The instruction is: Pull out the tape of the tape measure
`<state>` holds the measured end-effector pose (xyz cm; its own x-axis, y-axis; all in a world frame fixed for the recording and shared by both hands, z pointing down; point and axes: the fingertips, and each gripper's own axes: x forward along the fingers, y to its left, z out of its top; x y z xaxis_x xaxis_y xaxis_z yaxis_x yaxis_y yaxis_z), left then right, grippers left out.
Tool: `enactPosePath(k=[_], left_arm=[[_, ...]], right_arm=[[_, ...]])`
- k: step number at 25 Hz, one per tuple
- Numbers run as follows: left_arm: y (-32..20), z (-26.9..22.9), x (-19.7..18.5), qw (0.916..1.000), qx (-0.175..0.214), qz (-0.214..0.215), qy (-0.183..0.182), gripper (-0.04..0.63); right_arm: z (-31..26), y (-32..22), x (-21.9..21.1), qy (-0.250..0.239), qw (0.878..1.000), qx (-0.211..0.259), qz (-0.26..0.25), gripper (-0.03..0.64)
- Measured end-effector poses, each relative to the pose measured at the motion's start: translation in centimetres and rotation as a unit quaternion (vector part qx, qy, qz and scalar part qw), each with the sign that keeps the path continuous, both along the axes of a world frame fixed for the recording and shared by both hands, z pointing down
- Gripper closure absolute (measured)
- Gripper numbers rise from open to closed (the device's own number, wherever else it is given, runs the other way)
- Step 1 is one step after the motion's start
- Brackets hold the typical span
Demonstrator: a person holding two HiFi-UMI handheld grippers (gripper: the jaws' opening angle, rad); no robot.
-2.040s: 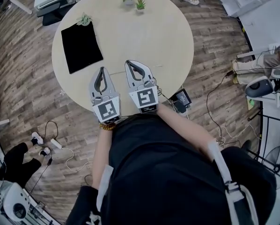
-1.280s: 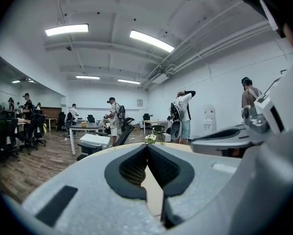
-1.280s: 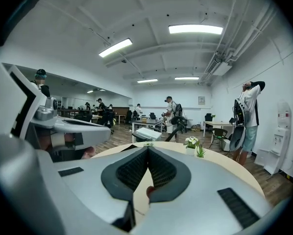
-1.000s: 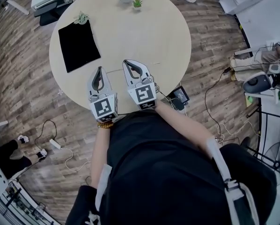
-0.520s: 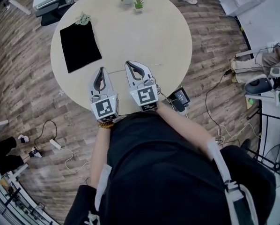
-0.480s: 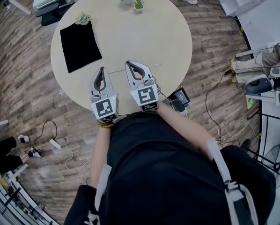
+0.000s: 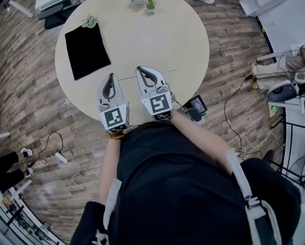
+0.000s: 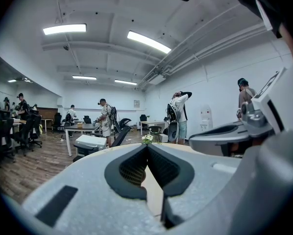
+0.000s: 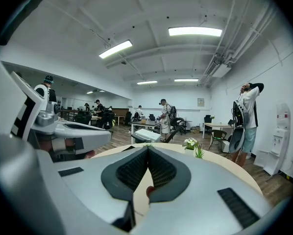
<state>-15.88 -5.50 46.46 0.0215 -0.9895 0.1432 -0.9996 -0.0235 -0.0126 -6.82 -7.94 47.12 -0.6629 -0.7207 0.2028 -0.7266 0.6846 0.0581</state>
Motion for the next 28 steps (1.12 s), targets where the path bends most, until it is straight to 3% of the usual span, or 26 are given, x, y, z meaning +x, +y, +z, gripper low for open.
enactPosePath(k=[4,28], left_arm=[[-0.2,0.4,0.2,1.0,0.0,0.007,0.001,0.584],[-0.1,1.3,-0.1,0.9999,-0.007,0.006,0.009,0.584]], right_arm=[[0.2,-0.4,0.5,0.027,1.0,0.007,0.003,0.618],[1.0,-0.2,0.0,0.01,1.0,-0.008,0.001,0.618]])
